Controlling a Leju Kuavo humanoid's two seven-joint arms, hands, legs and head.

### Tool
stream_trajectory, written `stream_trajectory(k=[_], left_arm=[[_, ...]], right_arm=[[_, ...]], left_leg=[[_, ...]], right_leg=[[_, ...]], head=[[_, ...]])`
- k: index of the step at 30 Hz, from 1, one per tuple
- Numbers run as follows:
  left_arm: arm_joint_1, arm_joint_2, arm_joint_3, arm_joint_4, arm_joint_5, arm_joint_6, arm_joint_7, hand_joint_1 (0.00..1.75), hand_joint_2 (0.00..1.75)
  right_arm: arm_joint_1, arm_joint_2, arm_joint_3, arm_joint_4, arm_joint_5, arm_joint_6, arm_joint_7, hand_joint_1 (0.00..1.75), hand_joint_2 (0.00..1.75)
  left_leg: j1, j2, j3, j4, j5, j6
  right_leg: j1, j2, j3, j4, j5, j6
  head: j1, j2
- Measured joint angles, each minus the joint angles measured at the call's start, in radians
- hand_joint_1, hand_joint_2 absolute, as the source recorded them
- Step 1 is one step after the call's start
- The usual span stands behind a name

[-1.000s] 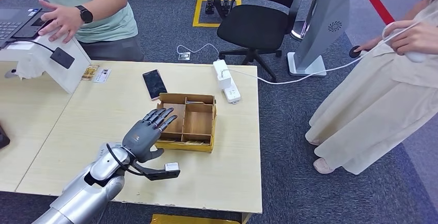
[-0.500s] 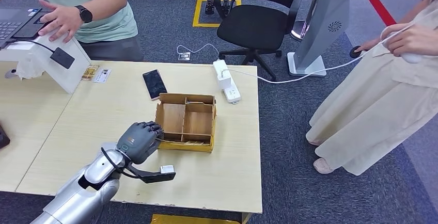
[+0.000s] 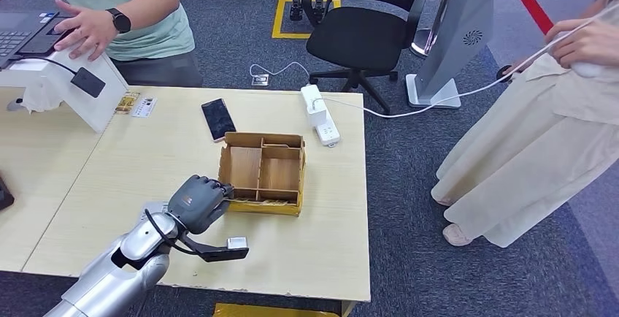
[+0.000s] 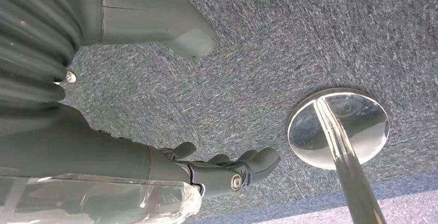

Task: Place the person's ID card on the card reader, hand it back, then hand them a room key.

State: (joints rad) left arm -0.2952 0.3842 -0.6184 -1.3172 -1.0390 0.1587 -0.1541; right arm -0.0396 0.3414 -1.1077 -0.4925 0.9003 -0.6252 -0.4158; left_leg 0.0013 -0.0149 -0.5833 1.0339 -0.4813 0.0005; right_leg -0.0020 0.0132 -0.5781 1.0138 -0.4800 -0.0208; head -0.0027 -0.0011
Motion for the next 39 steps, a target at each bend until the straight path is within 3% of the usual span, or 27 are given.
stream_trajectory(k=[10, 17, 21, 24, 32, 39], left_arm=[[-0.010, 0.037, -0.003, -0.039, 0.089, -0.047, -0.036, 1.75, 1.75], [-0.006, -0.032, -0.002, -0.046, 0.069, 0.001, -0.013, 1.75, 1.75], [-0.018, -0.043, -0.004, -0.046, 0.086, -0.042, -0.030, 1.75, 1.75], [-0.035, -0.007, -0.007, -0.049, 0.130, -0.098, -0.061, 1.75, 1.75], [-0.039, 0.093, -0.014, -0.082, 0.169, -0.144, -0.083, 1.75, 1.75], [-0.064, 0.212, -0.030, -0.127, 0.246, -0.232, -0.110, 1.75, 1.75]], right_arm=[[0.001, 0.000, -0.003, 0.000, 0.015, -0.013, 0.008, 0.00, 1.75], [0.001, 0.000, -0.002, 0.002, -0.015, -0.021, 0.002, 0.00, 1.75], [0.001, 0.000, 0.000, 0.001, -0.022, -0.019, -0.001, 0.00, 1.75], [0.001, 0.000, 0.004, 0.001, -0.023, -0.017, -0.003, 0.00, 1.75], [0.001, 0.000, 0.004, 0.001, -0.014, -0.018, -0.004, 0.00, 1.75], [0.000, -0.001, 0.004, 0.009, -0.016, -0.020, -0.023, 0.00, 1.75]], left_leg=[[0.000, 0.000, 0.000, 0.000, 0.000, 0.000], [0.000, 0.000, 0.000, 0.000, 0.000, 0.000], [0.000, 0.000, 0.000, 0.000, 0.000, 0.000], [0.000, 0.000, 0.001, 0.000, 0.000, -0.001], [0.001, 0.001, 0.001, -0.001, 0.001, -0.002], [0.001, 0.001, 0.001, -0.001, 0.001, -0.003]], right_leg=[[0.000, 0.001, 0.000, 0.000, 0.000, 0.000], [0.000, 0.000, 0.000, 0.000, 0.000, 0.000], [0.000, 0.000, 0.000, 0.000, 0.000, 0.000], [0.000, 0.001, 0.000, 0.001, 0.000, -0.001], [0.001, 0.001, -0.001, 0.002, 0.000, -0.002], [0.001, 0.002, -0.001, 0.003, 0.000, -0.003]], head=[[0.000, 0.000], [0.000, 0.000], [0.000, 0.000], [0.000, 0.000], [0.000, 0.000], [0.000, 0.000]])
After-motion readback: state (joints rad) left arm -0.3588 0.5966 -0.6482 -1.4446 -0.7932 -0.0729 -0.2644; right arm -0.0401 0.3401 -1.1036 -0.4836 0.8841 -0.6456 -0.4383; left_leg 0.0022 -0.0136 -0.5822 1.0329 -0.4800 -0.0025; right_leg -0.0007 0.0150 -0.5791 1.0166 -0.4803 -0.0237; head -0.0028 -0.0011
